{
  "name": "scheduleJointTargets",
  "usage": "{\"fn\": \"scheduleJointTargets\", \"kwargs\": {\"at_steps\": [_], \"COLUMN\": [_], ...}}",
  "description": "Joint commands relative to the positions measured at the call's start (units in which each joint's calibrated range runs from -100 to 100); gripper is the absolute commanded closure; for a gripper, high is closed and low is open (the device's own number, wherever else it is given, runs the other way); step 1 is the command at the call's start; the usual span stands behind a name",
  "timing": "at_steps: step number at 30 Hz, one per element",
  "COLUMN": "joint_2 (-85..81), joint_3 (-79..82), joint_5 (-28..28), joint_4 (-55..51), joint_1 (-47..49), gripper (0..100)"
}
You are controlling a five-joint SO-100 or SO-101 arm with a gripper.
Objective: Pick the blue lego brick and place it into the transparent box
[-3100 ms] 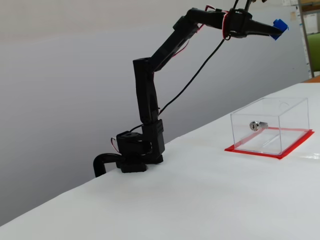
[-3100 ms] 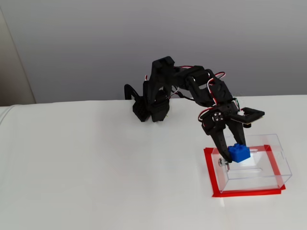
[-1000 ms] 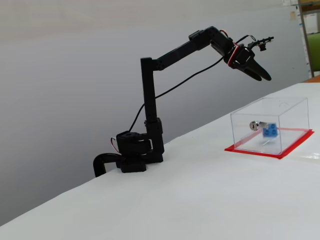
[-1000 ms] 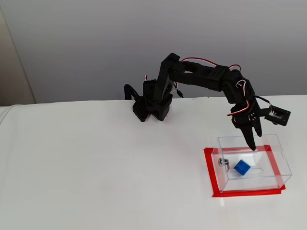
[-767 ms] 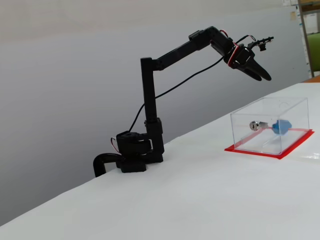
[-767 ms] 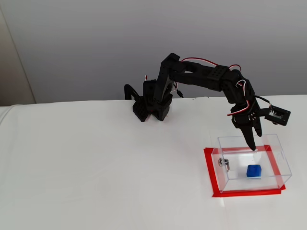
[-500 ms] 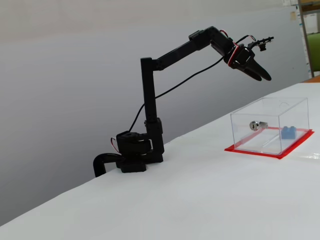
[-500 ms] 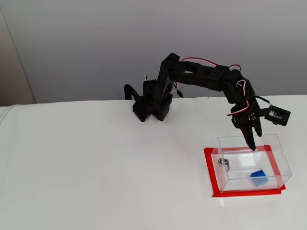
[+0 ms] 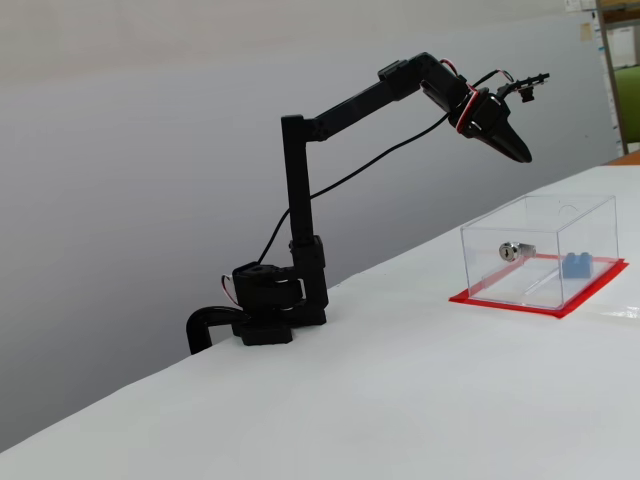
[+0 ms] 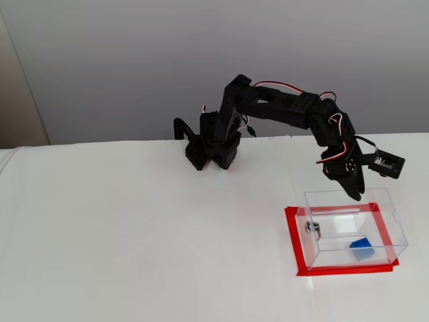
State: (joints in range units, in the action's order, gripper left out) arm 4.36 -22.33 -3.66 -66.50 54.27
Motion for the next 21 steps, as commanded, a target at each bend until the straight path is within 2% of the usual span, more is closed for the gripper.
{"fn": "scheduleJointTargets", "kwargs": {"at_steps": [1,13,21], "joint_2": [-3.2,-12.2,-20.3], "joint_3": [-1.0,-0.1,1.1], "joint_5": [0.3,0.6,0.7], "joint_4": [1.0,1.0,1.2], "joint_1": [-1.1,-9.2,-23.3], "gripper": [98,97,97]}}
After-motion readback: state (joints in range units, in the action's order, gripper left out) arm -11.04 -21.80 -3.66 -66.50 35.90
